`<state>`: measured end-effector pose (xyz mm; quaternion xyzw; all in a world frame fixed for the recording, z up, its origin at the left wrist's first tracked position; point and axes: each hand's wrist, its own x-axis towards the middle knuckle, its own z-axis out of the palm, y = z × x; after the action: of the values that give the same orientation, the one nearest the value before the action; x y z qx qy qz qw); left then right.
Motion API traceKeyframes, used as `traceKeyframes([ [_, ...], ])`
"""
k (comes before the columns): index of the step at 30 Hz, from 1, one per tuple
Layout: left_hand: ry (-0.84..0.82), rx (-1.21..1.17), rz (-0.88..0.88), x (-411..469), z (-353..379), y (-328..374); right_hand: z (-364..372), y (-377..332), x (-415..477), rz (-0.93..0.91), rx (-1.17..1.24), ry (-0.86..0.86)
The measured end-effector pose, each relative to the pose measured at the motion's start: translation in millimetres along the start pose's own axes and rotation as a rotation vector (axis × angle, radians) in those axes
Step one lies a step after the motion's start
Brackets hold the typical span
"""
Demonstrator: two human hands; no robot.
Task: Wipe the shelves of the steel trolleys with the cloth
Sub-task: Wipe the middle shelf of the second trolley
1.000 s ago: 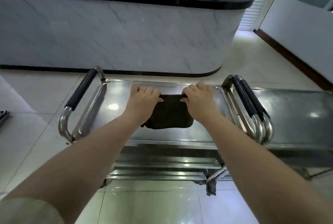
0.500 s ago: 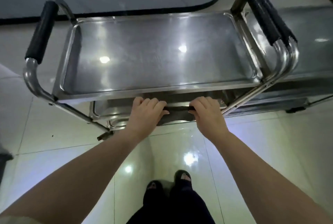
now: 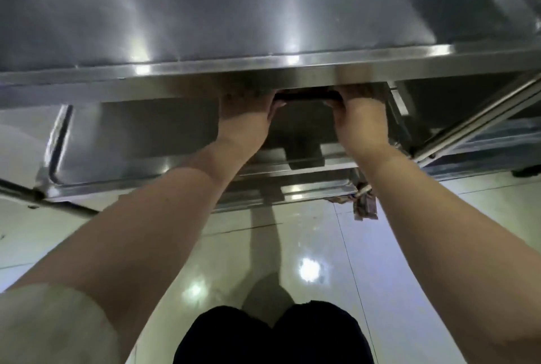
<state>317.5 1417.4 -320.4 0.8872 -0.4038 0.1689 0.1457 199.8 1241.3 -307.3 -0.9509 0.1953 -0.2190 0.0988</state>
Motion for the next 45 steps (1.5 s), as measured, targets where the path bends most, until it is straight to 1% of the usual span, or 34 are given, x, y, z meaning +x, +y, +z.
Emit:
traceKeyframes([
  [1, -0.002, 0.005, 0.02, 1, 19, 2, 15, 10, -1, 0.01, 0.029, 0.025],
  [2, -0.062, 0.014, 0.035, -2, 40, 5, 31, 20, -8, 0.028, 0.037, 0.011],
  [4, -0.251, 0.025, 0.086, -19, 84, 9, 68, 38, -32, 0.051, -0.024, -0.105],
  [5, -0.312, 0.027, 0.137, -31, 102, 8, 85, 48, -47, 0.031, -0.056, -0.17],
  [6, -0.337, -0.002, 0.19, -42, 115, 4, 96, 57, -60, -0.004, -0.07, -0.201],
  [7, -0.316, -0.068, 0.22, -49, 122, -1, 102, 64, -69, -0.028, -0.061, -0.195],
  [8, -0.248, -0.135, 0.203, -50, 125, -5, 106, 67, -71, -0.03, -0.039, -0.153],
  [9, -0.168, -0.176, 0.133, -44, 129, -12, 110, 66, -66, -0.014, -0.02, -0.09],
  [10, -0.1, -0.198, 0.026, -35, 131, -21, 114, 61, -56, 0.007, -0.012, -0.028],
  [11, -0.068, -0.191, -0.09, -23, 132, -31, 119, 52, -43, 0.027, -0.018, 0.005],
  [12, -0.074, -0.157, -0.188, -11, 134, -42, 126, 40, -29, 0.049, -0.037, -0.044],
  [13, -0.113, -0.103, -0.246, -3, 138, -54, 136, 27, -18, 0.068, -0.066, -0.168],
  [15, -0.251, -0.007, -0.249, 4, 147, -75, 162, 7, -9, 0.069, -0.148, -0.45],
  [16, -0.326, 0.011, -0.239, 4, 152, -83, 173, 5, -9, 0.058, -0.177, -0.541],
  [17, -0.383, 0.017, -0.24, 4, 157, -89, 179, 12, -9, 0.044, -0.191, -0.565],
  [20, -0.453, 0.041, -0.261, 7, 168, -97, 167, 75, 0, 0.065, -0.226, -0.508],
  [21, -0.453, 0.055, -0.258, 8, 169, -97, 156, 104, 4, 0.122, -0.248, -0.51],
  [23, -0.439, 0.064, -0.255, 8, 172, -98, 135, 157, 4, 0.293, -0.292, -0.53],
  [25, -0.439, 0.066, -0.254, 7, 173, -98, 123, 181, -2, 0.409, -0.325, -0.534],
  [26, -0.443, 0.069, -0.253, 7, 174, -98, 124, 177, -2, 0.432, -0.327, -0.53],
  [28, -0.45, 0.075, -0.256, 8, 173, -97, 140, 142, 4, 0.376, -0.31, -0.511],
  [32, -0.433, 0.065, -0.267, 7, 170, -99, 188, 9, -1, 0.015, -0.252, -0.534],
  [34, -0.431, 0.074, -0.267, 6, 169, -99, 193, -22, -9, -0.079, -0.196, -0.554],
  [35, -0.428, 0.07, -0.267, 5, 169, -99, 189, -15, -10, -0.087, -0.17, -0.551],
  [38, -0.422, 0.035, -0.276, 6, 168, -97, 162, 58, -11, 0.0, -0.17, -0.498],
  [41, -0.432, 0.042, -0.275, 7, 170, -97, 125, 146, -18, 0.245, -0.232, -0.555],
  [43, -0.436, 0.057, -0.269, 7, 170, -97, 110, 175, -20, 0.38, -0.265, -0.583],
  [45, -0.438, 0.063, -0.271, 8, 170, -97, 114, 170, -17, 0.426, -0.292, -0.582],
])
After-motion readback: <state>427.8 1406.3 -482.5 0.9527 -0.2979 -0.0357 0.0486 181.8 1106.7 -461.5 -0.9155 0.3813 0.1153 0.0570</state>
